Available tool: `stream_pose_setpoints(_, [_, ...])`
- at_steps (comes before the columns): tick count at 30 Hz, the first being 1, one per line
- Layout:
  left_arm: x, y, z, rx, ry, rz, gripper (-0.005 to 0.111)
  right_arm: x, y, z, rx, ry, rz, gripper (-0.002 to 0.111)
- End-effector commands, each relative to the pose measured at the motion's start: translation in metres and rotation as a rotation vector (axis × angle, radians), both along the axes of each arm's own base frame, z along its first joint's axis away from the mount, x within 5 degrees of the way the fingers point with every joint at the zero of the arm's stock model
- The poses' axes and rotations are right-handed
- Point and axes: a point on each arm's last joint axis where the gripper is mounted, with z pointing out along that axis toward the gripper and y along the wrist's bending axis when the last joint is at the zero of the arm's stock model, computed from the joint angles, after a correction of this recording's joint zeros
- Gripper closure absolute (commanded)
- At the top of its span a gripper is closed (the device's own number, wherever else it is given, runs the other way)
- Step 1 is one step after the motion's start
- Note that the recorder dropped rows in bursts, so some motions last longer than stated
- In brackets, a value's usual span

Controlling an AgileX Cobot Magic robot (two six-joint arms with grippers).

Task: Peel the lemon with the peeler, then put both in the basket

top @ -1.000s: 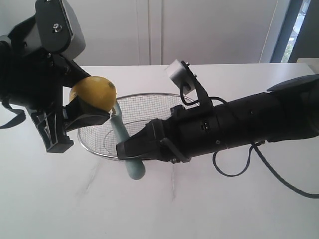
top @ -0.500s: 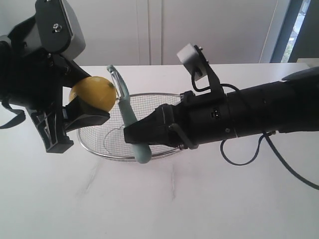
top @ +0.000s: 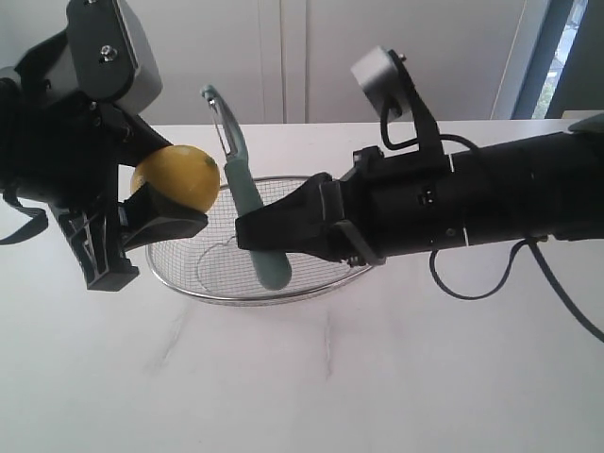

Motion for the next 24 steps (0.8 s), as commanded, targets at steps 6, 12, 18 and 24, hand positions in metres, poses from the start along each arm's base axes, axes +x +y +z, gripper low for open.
stream_pose_setpoints(6, [-0.003,0.001,0.002,-0.019,0.008,0.005,0.107,-0.006,-0.020,0.029,0.030,-0.109,-0.064,0.108])
stream_pose_setpoints(12, [-0.003,0.002,0.002,-0.018,0.010,0.005,0.107,-0.013,-0.054,0.060,0.054,-0.240,-0.198,0.108])
stream_pose_setpoints(18, [-0.003,0.001,0.002,-0.020,0.012,0.006,0.107,-0.017,-0.073,0.067,-0.055,-0.334,-0.327,0.108])
stream_pose_setpoints(24, [-0.003,0.001,0.002,-0.021,0.015,0.005,0.107,-0.009,-0.082,0.058,-0.185,-0.381,-0.423,0.108])
